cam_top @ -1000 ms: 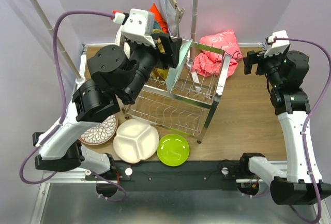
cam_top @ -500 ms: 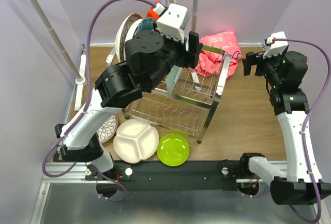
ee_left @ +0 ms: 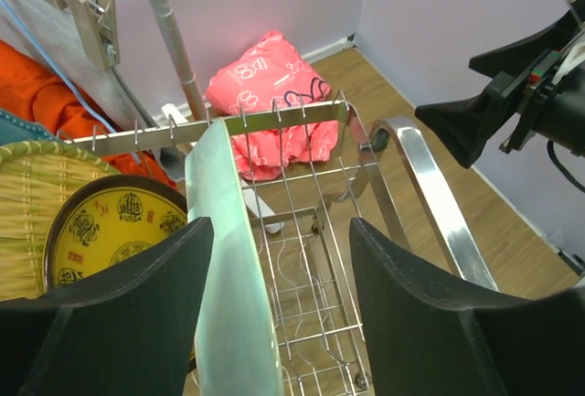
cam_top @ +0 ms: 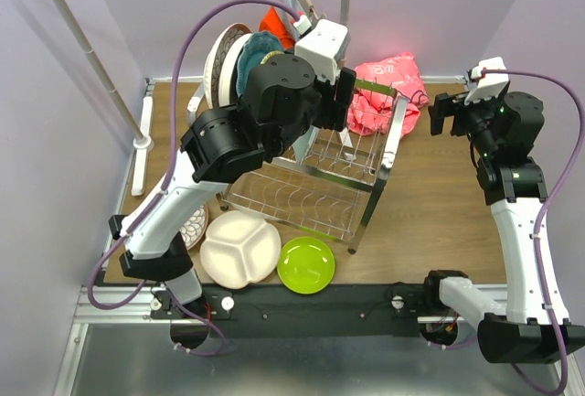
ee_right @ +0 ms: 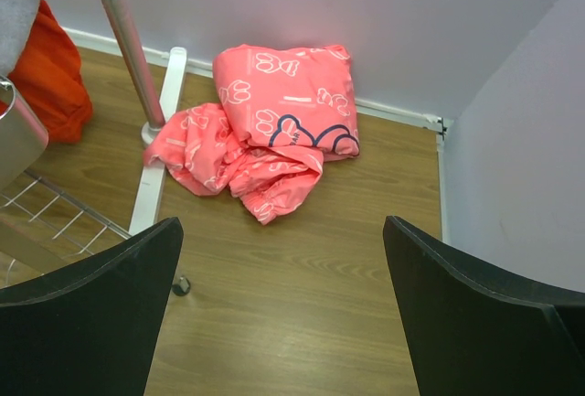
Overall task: Load the plates into the dish rack
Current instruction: Insert the plate into the dish rack
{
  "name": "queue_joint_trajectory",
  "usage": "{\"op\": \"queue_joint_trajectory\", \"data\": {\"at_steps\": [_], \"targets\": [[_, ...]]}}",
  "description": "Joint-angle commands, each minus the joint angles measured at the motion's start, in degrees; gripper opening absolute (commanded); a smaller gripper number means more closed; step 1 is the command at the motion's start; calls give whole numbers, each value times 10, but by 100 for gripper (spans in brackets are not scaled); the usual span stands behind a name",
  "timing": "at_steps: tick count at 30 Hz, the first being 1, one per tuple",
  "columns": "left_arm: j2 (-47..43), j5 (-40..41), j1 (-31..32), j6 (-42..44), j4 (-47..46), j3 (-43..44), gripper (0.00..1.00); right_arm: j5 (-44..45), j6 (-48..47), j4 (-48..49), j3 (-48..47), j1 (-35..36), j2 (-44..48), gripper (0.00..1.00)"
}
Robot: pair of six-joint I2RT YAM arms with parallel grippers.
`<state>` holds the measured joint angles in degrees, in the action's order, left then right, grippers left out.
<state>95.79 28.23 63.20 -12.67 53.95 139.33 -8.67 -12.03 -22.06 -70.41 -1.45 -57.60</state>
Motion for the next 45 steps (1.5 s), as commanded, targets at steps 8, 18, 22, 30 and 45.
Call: {"op": "queue_joint_trajectory", "data": {"at_steps": [8,18,22,30,45], "targets": [[19,41,-11,-18,69,27,53,-12,1,-8,6,2,5,100],[19,68,-28,-39,93,35,52,-14,2,-7,5,2,2,100],[17,76,-34,-46,99,36,52,-14,3,-7,5,1,1,100],[9,80,-47,-57,99,21,52,-15,3,-7,2,2,-1,100],[-4,30,-54,-37,36,32,61,-22,3,-7,-1,1,-2,100]]}}
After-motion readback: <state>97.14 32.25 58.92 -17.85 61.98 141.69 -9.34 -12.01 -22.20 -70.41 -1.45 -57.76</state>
